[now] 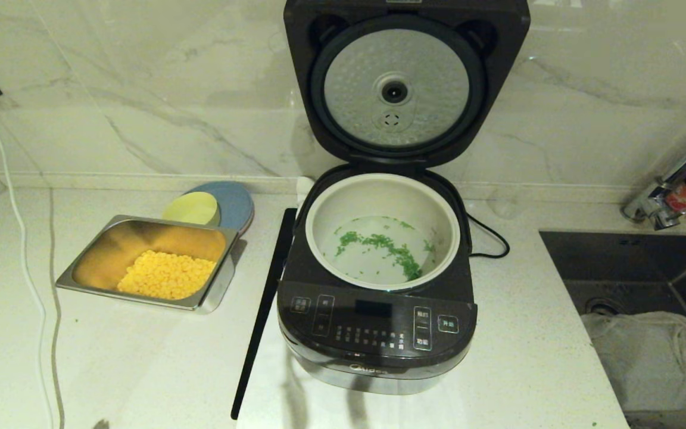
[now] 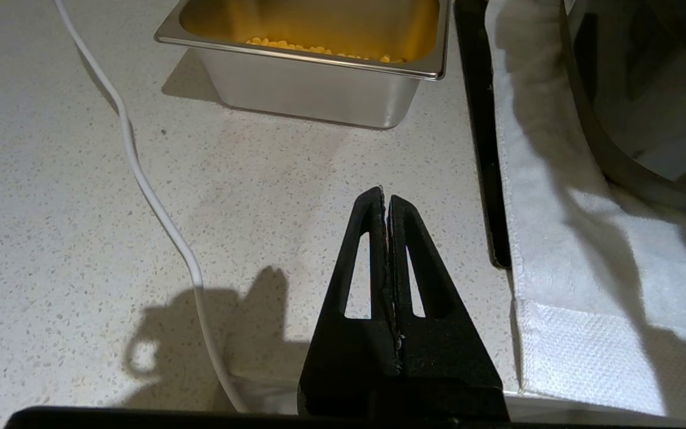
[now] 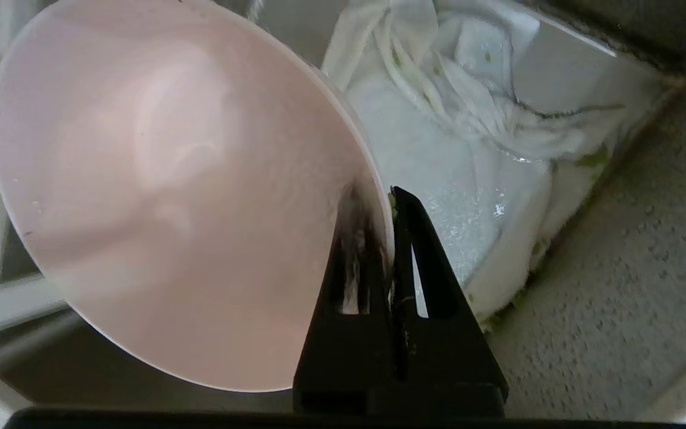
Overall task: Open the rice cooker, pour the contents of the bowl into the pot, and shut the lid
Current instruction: Fill a bowl with water from the tap
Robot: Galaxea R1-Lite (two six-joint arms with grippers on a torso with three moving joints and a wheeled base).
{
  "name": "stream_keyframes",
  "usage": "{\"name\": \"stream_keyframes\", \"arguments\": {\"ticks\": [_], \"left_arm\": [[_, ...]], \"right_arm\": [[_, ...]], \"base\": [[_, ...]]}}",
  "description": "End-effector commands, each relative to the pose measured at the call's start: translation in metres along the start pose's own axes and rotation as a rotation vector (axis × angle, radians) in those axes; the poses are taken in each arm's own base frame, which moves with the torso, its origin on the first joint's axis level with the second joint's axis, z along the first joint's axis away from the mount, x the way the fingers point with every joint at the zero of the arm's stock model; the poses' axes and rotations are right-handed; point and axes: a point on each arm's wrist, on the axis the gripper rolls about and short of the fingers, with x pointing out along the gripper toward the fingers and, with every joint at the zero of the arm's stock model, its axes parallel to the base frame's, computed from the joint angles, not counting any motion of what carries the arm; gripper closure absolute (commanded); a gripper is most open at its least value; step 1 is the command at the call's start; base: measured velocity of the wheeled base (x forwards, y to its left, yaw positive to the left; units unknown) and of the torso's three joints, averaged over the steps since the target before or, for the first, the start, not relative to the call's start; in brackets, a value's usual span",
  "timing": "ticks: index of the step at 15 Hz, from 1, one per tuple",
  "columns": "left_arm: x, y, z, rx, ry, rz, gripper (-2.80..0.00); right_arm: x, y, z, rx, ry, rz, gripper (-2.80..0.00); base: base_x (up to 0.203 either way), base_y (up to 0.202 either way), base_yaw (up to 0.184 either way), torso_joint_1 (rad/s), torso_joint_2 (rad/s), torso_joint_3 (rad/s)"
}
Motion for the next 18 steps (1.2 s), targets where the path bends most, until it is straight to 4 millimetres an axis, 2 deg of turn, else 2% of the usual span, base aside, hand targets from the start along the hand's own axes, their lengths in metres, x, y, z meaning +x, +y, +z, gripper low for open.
{"name": "stream_keyframes", "arguments": {"ticks": [1,8,11,14,18], "left_arm": [[0.001,0.000,-0.003,0.000,0.008,0.000,0.00],[0.001,0.000,-0.003,0.000,0.008,0.000,0.00],[0.001,0.000,-0.003,0.000,0.008,0.000,0.00],[0.001,0.000,-0.003,0.001,0.008,0.000,0.00],[0.001,0.000,-0.003,0.000,0.008,0.000,0.00]], "right_arm": [[0.005,0.000,0.002,0.013,-0.001,0.003,0.00],[0.007,0.005,-0.001,0.003,0.009,0.010,0.00],[0.004,0.008,-0.009,0.003,0.034,0.005,0.00],[-0.020,0.020,-0.034,-0.040,0.086,0.006,0.00],[-0.078,0.059,-0.089,-0.236,0.142,0.073,0.00]], "base": [[0.000,0.000,0.000,0.000,0.00,0.000],[0.000,0.000,0.000,0.000,0.00,0.000],[0.000,0.000,0.000,0.000,0.00,0.000],[0.000,0.000,0.000,0.000,0.00,0.000],[0.000,0.000,0.000,0.000,0.00,0.000]]}}
